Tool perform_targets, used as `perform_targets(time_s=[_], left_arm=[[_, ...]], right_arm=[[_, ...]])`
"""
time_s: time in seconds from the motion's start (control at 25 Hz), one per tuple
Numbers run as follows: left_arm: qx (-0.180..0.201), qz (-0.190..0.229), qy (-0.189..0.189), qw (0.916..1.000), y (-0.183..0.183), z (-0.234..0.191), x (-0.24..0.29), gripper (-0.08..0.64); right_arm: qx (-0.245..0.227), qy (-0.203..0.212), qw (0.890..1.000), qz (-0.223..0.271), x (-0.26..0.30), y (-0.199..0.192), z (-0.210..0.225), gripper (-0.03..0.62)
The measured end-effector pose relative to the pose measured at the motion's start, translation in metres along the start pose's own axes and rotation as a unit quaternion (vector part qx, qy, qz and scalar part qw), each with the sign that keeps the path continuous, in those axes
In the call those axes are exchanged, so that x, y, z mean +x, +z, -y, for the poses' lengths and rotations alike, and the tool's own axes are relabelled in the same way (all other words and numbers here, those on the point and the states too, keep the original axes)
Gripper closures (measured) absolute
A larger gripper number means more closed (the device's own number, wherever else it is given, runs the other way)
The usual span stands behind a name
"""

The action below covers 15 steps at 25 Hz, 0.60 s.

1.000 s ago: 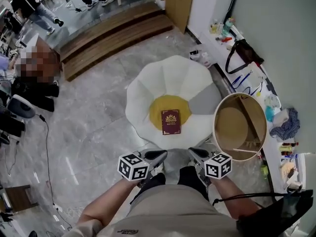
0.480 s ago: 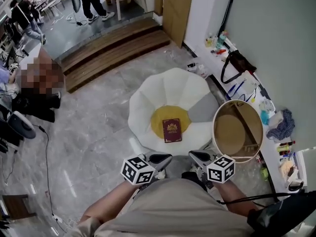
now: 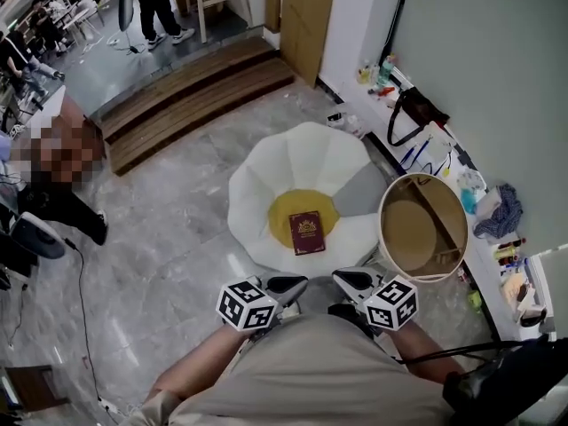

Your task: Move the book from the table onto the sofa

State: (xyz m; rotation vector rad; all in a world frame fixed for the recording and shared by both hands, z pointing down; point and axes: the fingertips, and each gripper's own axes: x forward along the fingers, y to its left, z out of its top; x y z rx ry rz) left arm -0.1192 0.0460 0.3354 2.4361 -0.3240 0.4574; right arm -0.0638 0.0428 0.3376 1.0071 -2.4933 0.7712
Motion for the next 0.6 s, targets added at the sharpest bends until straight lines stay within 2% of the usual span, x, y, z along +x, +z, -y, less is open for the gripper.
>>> perform_targets(time_s=[0.24,0.6], left_arm=[[-0.001,-0.003,-0.008,1.0000,-0.005,-0.001,-0.007,0.552],[-0.010,0.002,-0.015,0.9998,-0.004,-0.003,-0.006,0.552]], right_arm=[[-0.003,-0.004,1.000,-0.004,0.002,-0.003,-0.012,0.580],[0.000,-0.011,1.000,-0.009,0.004,-0.009,-0.009,0.580]])
